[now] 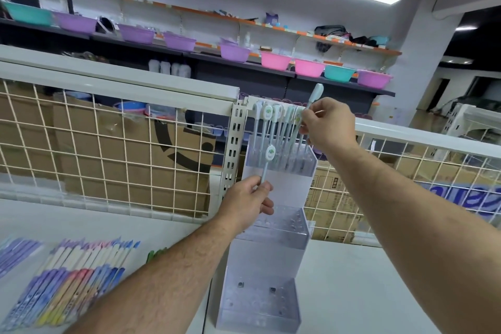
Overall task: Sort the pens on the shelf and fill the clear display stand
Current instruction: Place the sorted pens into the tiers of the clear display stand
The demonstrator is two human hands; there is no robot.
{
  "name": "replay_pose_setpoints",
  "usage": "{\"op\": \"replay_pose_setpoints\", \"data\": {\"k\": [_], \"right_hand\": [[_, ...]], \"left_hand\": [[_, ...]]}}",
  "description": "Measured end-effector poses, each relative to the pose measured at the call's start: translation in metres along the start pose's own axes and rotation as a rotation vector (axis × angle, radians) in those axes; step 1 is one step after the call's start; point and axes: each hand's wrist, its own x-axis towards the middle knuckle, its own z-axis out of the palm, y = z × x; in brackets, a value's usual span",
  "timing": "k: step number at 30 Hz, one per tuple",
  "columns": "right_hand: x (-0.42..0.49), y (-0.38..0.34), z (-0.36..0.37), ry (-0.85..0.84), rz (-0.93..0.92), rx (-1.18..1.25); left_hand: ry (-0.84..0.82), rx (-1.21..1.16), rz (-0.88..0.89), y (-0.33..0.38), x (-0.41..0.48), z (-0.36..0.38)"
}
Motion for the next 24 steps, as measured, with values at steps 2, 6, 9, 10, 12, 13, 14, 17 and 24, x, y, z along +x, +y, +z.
{"op": "replay_pose_setpoints", "data": {"k": [2, 6, 9, 10, 12, 13, 14, 17, 24], "right_hand": [[0.001, 0.002, 0.005, -0.004, -0.015, -0.023], [0.002, 0.004, 0.013, -0.059, -0.041, -0.129], [0.0, 0.008, 0.02, -0.093, -0.048, -0.242], [-0.001, 0.01, 0.022, -0.094, -0.045, -0.263], [-0.002, 0.012, 0.025, -0.085, -0.033, -0.282], [-0.001, 0.013, 0.025, -0.08, -0.027, -0.283], [-0.001, 0.012, 0.026, -0.079, -0.02, -0.28], [0.001, 0.012, 0.028, -0.081, -0.021, -0.274], [0.003, 0.013, 0.027, -0.073, -0.018, -0.287]], "left_hand": [[0.001, 0.014, -0.002, 0.0, 0.0, 0.0], [-0.001, 0.014, 0.003, 0.0, 0.001, 0.0], [-0.004, 0.025, 0.006, -0.001, 0.0, 0.0], [-0.005, 0.028, 0.007, -0.001, 0.0, 0.0], [-0.004, 0.029, 0.007, -0.001, 0.0, 0.001], [-0.003, 0.028, 0.007, -0.001, 0.001, 0.001], [-0.003, 0.028, 0.007, 0.0, 0.001, 0.001], [-0.002, 0.022, 0.004, -0.001, 0.001, 0.0], [0.001, 0.029, 0.002, 0.0, 0.0, 0.001]]}}
